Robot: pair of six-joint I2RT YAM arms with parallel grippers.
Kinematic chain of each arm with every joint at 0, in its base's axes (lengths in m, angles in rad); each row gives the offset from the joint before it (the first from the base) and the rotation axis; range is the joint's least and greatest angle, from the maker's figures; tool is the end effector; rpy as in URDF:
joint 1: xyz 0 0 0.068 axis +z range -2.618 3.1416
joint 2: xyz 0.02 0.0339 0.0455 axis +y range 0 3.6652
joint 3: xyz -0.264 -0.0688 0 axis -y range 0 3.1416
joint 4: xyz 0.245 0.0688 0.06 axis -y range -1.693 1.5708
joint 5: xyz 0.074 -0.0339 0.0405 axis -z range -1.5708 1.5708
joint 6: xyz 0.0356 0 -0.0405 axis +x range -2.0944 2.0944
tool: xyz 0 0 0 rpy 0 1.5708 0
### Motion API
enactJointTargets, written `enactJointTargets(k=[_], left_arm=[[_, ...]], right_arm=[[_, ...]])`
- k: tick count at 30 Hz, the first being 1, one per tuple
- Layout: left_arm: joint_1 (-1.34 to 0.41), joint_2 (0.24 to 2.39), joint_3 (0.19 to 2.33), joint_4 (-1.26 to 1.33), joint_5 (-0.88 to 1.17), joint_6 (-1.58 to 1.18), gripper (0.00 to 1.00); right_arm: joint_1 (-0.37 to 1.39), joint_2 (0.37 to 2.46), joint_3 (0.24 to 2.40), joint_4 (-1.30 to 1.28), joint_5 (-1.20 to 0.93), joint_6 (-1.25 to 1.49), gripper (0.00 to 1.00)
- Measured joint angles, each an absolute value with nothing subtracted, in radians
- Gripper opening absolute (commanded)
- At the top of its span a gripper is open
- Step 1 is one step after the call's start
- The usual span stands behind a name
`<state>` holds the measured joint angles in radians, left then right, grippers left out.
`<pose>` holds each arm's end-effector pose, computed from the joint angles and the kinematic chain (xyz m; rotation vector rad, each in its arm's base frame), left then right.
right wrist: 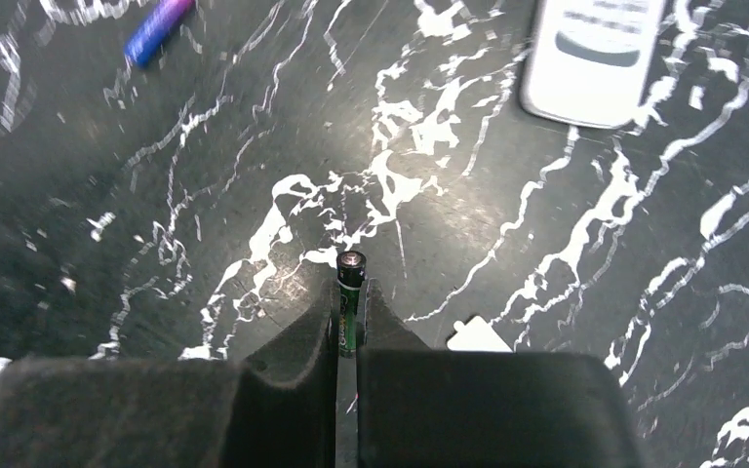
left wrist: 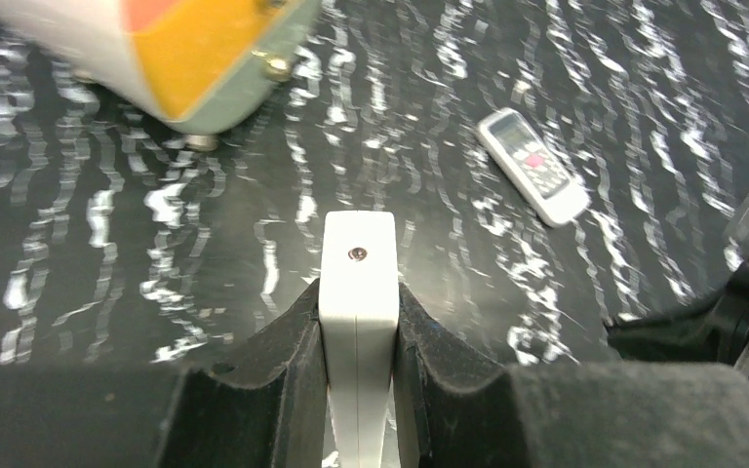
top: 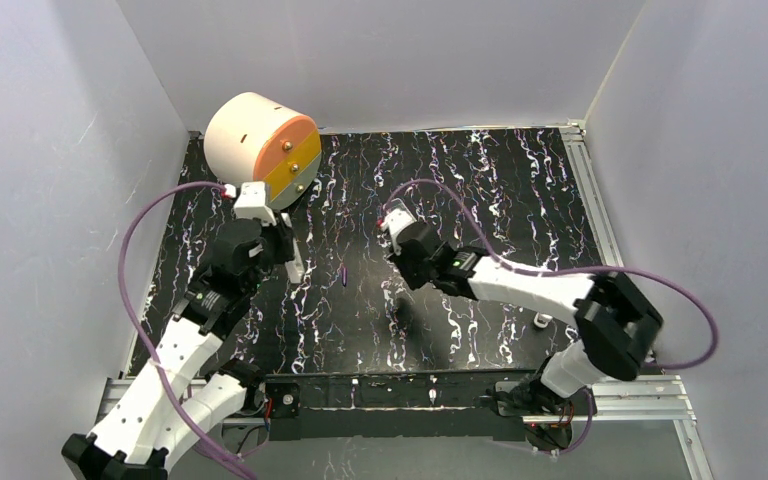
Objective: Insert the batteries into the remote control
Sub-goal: Pick up the battery from the center of the board, then load the battery into the remote control.
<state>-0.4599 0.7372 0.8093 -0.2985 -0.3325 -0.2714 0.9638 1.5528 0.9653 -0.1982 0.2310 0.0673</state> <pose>0.1570 -0.0648 0.3443 -0.0689 1.7889 -0.2269 0.1945 0.2658 0.2147 -0.9129 2.1577 0.2415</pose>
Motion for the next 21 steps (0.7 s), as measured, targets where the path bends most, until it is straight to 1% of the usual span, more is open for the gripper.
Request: enactJointTargets(k=[5, 13, 17, 21], left_arm=[[-0.460, 0.797, 0.814, -0.252, -0.111, -0.346, 0.00], [-0.460, 0.896, 0.852, -0.141, 0.203, -0.545, 0.00], [-0.460, 1.001, 0.858, -0.062, 0.329, -0.668, 0.00], [-0.460, 1.098, 0.860, 0.008, 0.425, -0.760, 0.00]], right_arm=[[0.921, 1.382, 0.906, -0.146, 0.273, 0.248, 0.01], [0.910, 1.171, 0.900, -0.144, 0.334, 0.480, 0.01], [0.910, 1.102, 0.900, -0.110, 0.307, 0.551, 0.01], [0.910, 1.069, 0.902, -0.058, 0.232, 0.590, 0.01]])
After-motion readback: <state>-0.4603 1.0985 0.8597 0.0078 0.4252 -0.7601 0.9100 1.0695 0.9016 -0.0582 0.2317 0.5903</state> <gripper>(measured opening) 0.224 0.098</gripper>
